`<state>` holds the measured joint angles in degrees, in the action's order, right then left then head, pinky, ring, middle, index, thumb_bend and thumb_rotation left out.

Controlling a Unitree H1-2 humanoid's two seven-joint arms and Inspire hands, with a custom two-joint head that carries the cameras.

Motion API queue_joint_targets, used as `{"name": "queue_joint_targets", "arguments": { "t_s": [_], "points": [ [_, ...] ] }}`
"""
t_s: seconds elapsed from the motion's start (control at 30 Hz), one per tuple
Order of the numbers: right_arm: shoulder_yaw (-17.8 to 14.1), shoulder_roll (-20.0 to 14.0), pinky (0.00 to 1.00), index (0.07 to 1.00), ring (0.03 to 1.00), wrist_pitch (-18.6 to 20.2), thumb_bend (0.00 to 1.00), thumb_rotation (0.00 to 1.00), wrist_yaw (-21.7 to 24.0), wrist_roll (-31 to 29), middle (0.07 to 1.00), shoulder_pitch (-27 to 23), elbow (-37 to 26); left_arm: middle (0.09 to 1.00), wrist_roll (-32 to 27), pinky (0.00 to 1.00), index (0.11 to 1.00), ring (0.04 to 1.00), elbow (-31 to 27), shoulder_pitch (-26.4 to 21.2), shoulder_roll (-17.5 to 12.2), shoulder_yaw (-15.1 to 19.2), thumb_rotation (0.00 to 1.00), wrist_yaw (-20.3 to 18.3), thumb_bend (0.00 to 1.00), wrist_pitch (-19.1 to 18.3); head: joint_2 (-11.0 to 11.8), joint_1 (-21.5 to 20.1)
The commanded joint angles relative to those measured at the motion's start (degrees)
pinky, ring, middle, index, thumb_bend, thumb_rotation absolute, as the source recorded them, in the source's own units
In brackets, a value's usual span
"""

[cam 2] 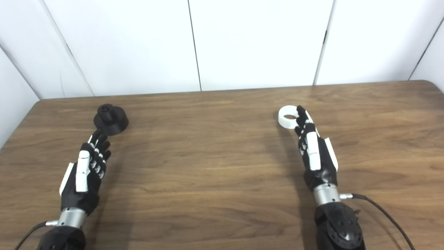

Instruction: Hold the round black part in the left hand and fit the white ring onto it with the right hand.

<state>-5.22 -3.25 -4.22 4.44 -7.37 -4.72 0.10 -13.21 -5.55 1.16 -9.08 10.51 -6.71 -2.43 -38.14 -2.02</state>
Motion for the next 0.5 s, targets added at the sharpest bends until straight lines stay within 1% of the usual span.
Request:
{"name": "queue_joint_targets", "arguments": {
  "t_s": [0.0,0.07,0.2,0.3,0.47],
  "points": [
    [0.64,1.92,1.0,0.951,1.0,0.84,0.52,1.0,-0.16,-1.2,0.994,4.33,2.34,1.0,-0.11,1.0,1.0,1.0,-1.48,-1.3,-1.38,0.2,1.0,-0.45,0.48,1.39,-0.12,-0.02],
    [0.59,1.96,1.0,0.952,1.0,1.14,0.52,1.0,-0.08,-1.34,0.994,4.47,2.09,1.0,-0.69,1.0,1.0,1.0,-1.15,-1.5,-1.35,0.4,0.99,-0.74,0.48,1.76,-0.24,0.03],
    [0.68,1.92,1.0,0.953,1.0,1.51,0.51,1.0,-0.16,-1.06,0.994,4.87,1.56,1.0,0.02,1.0,1.0,1.0,-0.54,-2.11,-1.4,0.33,0.98,-0.74,0.49,2.38,-0.54,-0.06],
    [0.75,1.9,1.0,0.954,1.0,1.85,0.51,1.0,-0.22,-0.9,0.994,5.25,1.07,1.0,0.22,1.0,1.0,1.0,-0.56,-2.48,-1.24,0.29,0.96,-0.5,0.51,2.19,-0.7,-0.04],
    [0.79,1.68,1.0,0.957,1.0,1.88,0.53,0.99,-0.07,-1.05,0.995,5.75,0.68,1.0,0.58,1.0,1.0,1.0,-0.64,-2.77,-1.25,0.07,0.97,-0.48,0.51,1.99,-0.8,0.15]
  ]
}}
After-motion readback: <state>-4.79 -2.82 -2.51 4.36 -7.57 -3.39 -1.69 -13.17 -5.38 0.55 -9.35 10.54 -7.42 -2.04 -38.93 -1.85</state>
